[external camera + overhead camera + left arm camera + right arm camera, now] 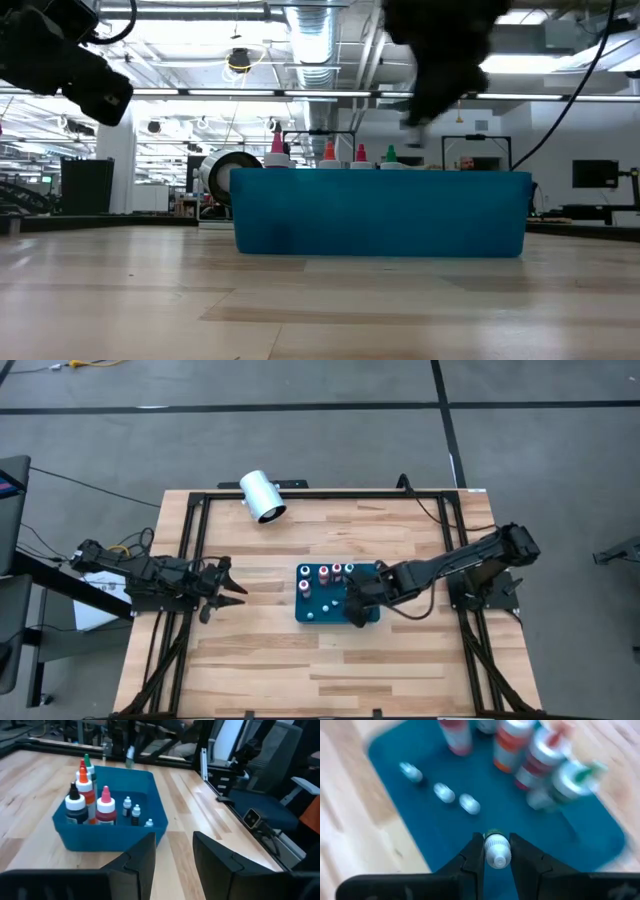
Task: Pick & Place food coloring
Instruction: Put the small green food coloring bottle into the blue bin
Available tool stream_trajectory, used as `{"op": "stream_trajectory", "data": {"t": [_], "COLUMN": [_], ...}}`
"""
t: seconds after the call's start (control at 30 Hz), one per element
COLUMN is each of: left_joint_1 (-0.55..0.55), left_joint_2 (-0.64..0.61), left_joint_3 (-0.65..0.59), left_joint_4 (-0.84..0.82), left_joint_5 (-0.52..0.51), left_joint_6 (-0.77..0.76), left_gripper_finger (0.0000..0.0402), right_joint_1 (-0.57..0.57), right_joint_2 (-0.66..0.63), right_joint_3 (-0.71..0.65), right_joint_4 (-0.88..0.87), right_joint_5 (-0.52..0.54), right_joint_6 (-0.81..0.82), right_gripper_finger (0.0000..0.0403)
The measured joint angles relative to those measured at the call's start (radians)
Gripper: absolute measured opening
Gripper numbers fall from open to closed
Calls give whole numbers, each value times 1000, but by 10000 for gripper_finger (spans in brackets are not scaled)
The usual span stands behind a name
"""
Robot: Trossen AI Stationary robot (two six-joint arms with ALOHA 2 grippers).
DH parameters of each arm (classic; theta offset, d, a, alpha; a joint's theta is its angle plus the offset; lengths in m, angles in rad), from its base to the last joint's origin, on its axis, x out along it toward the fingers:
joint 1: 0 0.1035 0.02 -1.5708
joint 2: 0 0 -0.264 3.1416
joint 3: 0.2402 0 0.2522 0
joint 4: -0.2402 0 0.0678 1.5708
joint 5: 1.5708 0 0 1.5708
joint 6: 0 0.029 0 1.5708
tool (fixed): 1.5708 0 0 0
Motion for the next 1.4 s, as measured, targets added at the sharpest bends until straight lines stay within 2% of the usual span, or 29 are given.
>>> {"op": "stream_trajectory", "data": {"t": [0.33,0.43,0.6,1.4], "left_joint_1": [0,0,1,1], "left_joint_2": [-112,-152,-147,-150], "left_joint_3": [-1,1,0,0], "left_joint_4": [-19,-38,-41,-90], "left_joint_5": [-27,-32,-26,-21], "left_joint_6": [2,5,11,4], "left_gripper_finger": [122,122,122,122], "right_joint_1": [-1,-1,0,-8], "right_joint_2": [129,161,212,233], "right_joint_3": [3,2,2,2], "right_joint_4": [81,95,92,97], "right_joint_5": [-13,-50,-62,-61], "right_joint_6": [-24,-24,-14,56], "right_gripper_finger": [66,66,66,66]}}
